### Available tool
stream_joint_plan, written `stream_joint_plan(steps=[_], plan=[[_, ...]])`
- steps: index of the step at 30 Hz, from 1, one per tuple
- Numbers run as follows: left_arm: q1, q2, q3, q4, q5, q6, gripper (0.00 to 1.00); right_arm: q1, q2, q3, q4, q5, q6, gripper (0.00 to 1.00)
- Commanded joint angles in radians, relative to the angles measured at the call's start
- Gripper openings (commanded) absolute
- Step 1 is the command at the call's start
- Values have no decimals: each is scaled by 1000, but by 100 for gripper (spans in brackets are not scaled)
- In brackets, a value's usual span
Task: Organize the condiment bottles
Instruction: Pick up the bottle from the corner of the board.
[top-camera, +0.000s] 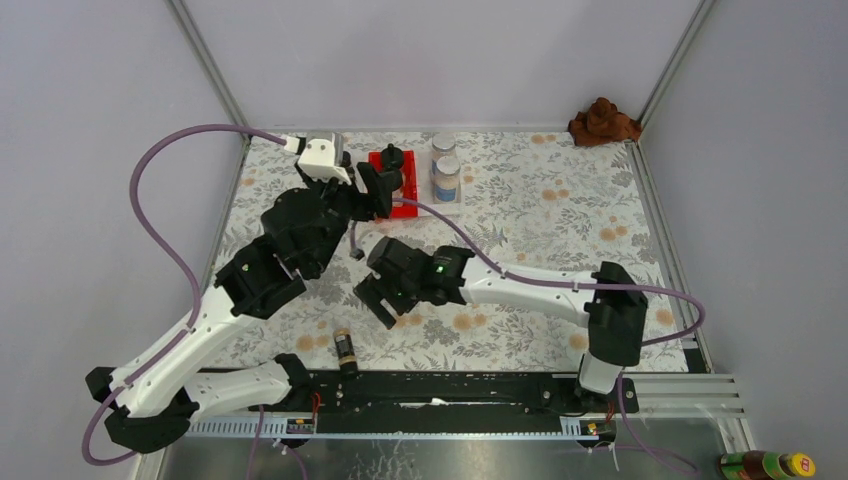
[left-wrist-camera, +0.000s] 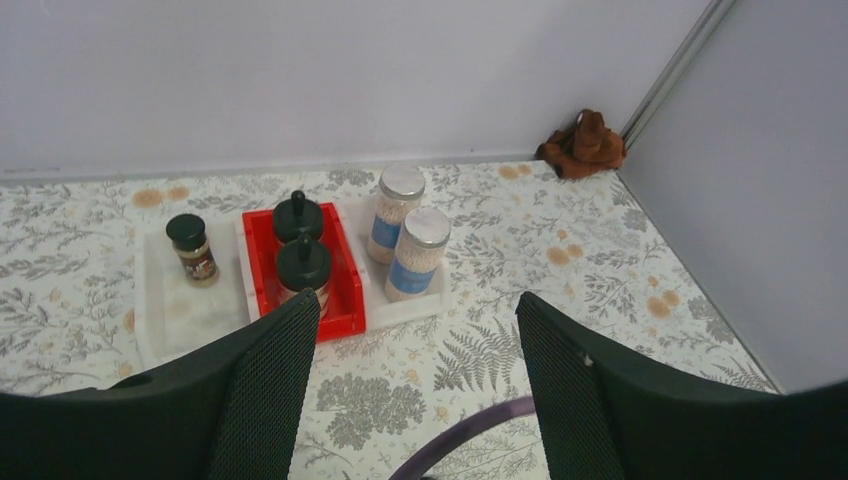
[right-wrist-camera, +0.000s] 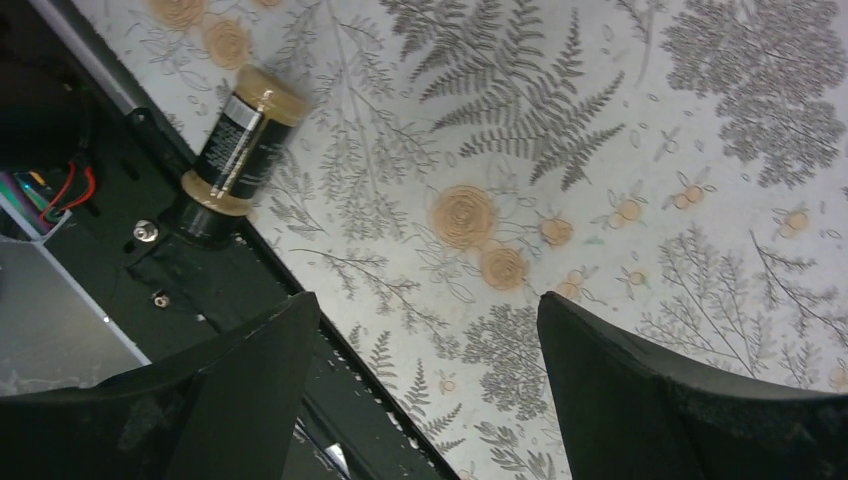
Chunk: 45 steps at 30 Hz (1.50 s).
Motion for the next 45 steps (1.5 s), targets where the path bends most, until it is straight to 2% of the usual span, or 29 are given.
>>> stream_joint_plan(steps=[1, 18, 30, 45], plan=[[-11, -20, 47, 70, 23, 64, 77, 56, 62, 111, -51, -36, -16, 88], [-15, 10, 106, 72, 116, 126, 77, 181, 286, 347, -119, -82, 15, 88], [-23, 9, 124, 40, 150, 133, 77, 191, 436, 509, -140, -51, 134, 87], [-27, 1, 136, 6, 203, 135, 77, 191, 560, 584, -172, 35, 282, 83]])
